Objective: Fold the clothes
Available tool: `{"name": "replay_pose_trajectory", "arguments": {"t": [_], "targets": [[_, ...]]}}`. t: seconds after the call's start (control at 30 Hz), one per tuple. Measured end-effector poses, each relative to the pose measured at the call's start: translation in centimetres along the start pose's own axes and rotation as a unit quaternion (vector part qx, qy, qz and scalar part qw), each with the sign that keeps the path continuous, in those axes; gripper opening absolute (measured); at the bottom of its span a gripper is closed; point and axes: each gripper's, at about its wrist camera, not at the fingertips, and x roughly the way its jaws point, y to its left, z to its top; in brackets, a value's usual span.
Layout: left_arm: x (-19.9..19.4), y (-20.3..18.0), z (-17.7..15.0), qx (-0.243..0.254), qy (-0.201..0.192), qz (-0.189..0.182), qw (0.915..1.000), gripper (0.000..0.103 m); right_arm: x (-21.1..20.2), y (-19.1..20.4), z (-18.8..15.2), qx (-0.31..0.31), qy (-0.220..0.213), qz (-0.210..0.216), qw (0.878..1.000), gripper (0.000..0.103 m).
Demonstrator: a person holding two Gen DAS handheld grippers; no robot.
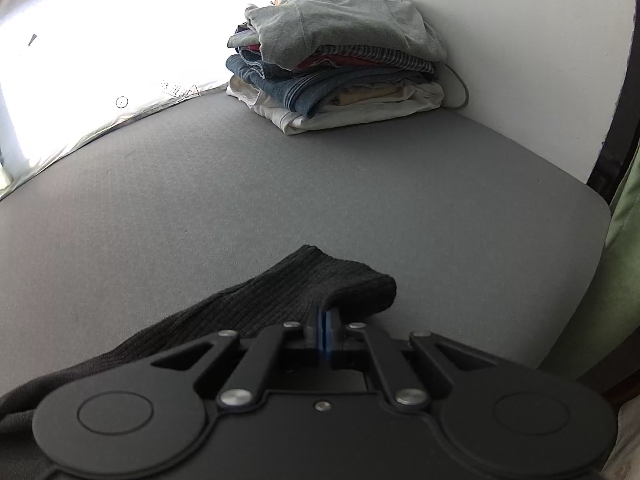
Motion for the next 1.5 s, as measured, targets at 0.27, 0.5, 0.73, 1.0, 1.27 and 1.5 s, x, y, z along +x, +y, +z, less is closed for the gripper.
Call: {"name": "replay_pose_trajectory", "arguments": {"t": [0.27, 0.5, 0.73, 1.0, 1.27, 1.5], "targets": [[-6.7, 1.4, 3.1, -0.033, -0.079, -0.040, 0.9955, 0.003, -3.9, -0.5, 3.2, 0.020, -0.060, 0.028, 0.998, 0.002], [-3.4, 1.6, -1.2, 0.049, -0.004, 0.010, 0.9988, 0.006, -0.7, -1.3, 0.2, -0.022, 0.035, -0.021, 0.999, 0.004], [-3.9, 1.7, -1.0, 0.050, -0.017, 0.032, 0.9981, 0.034, -0.6, -0.9, 0.7, -0.031, 0.028, -0.066, 0.997, 0.040], [-3.9, -0.4, 0.8, 0.071, -0.032, 0.015, 0.9968, 0.056, -0.3, 4.8, 2.4, -0.064, 0.012, -0.001, 0.998, 0.047], [-2.3, -3.2, 0.8, 0.126, 0.000, -0.013, 0.9920, 0.068, -1.0, 15.6, 2.8, -0.125, 0.010, 0.123, 0.984, 0.054], [0.1, -4.8, 3.5, 0.162, 0.007, -0.034, 0.9862, 0.082, -2.5, 26.0, 2.2, -0.176, 0.015, 0.236, 0.955, 0.055]]}}
